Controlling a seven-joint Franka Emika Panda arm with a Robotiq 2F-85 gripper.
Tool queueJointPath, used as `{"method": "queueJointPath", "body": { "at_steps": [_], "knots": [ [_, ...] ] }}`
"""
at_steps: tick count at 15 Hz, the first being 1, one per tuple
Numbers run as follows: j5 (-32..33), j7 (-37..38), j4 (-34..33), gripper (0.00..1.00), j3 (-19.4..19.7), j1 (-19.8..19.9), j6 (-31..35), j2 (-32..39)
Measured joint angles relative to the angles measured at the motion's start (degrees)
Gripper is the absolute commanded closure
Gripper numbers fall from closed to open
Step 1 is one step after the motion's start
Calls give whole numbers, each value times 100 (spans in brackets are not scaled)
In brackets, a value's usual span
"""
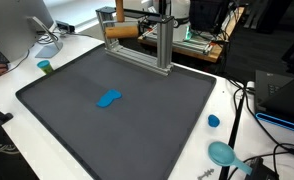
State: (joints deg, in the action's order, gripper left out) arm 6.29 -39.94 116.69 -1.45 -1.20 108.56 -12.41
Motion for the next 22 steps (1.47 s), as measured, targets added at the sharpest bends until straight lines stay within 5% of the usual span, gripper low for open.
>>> {"method": "queueJointPath", "body": {
  "at_steps": [12,13,17,18,22],
  "knots": [
    [-207,3239,-3,79,50,40,-428,67],
    [-254,3463,18,54,82,63,-476,24],
    [-362,3906,79,54,170,145,-506,-83],
    [-367,3933,89,79,170,147,-506,-86],
    [-368,3925,170,79,167,143,-419,-75]
  ]
}}
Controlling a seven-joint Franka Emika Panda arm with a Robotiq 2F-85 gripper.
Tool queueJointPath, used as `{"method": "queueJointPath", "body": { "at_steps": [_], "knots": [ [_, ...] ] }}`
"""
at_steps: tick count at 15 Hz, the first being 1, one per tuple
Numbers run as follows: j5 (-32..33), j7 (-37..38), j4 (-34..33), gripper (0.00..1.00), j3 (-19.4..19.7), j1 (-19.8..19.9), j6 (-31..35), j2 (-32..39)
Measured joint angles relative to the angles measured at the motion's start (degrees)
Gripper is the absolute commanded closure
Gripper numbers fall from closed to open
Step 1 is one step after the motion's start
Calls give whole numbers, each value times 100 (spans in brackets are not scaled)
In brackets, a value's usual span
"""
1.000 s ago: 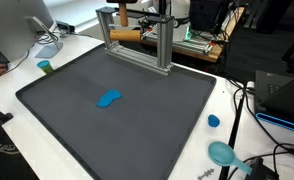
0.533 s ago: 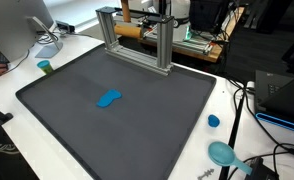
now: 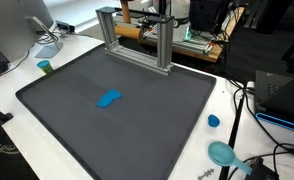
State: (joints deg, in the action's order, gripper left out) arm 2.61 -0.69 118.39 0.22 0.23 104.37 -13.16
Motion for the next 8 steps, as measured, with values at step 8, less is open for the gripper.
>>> {"method": "queueJointPath", "body": {
  "at_steps": [8],
  "knots": [
    [-35,161,827,79,74,68,391,-233]
  ]
}}
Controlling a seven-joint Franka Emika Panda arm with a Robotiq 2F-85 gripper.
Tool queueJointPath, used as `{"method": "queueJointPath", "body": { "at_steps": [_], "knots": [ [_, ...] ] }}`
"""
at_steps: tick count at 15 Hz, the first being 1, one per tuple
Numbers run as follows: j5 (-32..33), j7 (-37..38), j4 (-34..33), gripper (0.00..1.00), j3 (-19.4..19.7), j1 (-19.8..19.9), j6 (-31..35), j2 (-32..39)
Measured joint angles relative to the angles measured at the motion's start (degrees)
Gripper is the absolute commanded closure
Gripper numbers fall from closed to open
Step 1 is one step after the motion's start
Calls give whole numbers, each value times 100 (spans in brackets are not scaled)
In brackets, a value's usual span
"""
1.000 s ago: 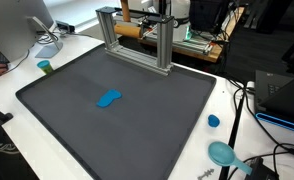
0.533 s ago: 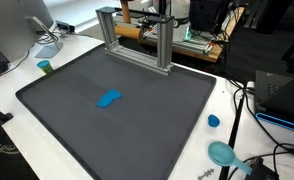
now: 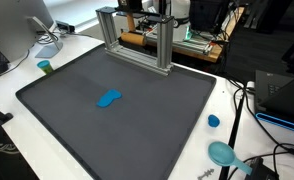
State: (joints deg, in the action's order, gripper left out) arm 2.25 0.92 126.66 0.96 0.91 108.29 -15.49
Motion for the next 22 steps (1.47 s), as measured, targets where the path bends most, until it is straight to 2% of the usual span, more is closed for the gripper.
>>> {"method": "queueJointPath", "body": {
  "at_steps": [5,9,11,21,22],
  "knots": [
    [-4,108,609,79,62,117,0,-640],
    [-282,95,914,79,65,76,-4,-990],
    [-436,73,1021,79,61,26,-6,-1068],
    [-418,-8,1315,79,53,36,-131,-1136],
    [-408,-57,1328,29,53,36,-145,-1136]
  ]
}}
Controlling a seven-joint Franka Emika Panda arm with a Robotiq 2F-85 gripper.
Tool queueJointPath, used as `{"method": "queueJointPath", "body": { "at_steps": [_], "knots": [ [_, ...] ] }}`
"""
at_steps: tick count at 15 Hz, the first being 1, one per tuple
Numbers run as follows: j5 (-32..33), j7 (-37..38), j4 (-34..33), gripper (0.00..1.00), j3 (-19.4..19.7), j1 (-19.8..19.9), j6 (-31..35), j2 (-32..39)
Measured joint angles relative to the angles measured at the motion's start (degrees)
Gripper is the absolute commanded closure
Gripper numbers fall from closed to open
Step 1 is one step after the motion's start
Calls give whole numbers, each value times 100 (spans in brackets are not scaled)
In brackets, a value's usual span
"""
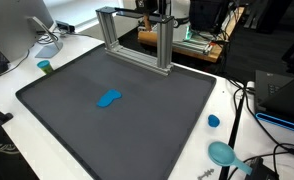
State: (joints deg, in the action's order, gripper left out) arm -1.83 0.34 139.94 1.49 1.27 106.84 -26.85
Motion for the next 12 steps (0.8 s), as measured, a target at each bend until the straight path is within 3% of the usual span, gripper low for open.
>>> {"method": "queueJointPath", "body": {
  "at_steps": [1,5,12],
  "knots": [
    [8,-51,12,27,0,0,-15,0],
    [13,-156,21,2,1,-3,-142,0],
    [149,-461,-139,0,166,87,-163,-370]
  ]
}}
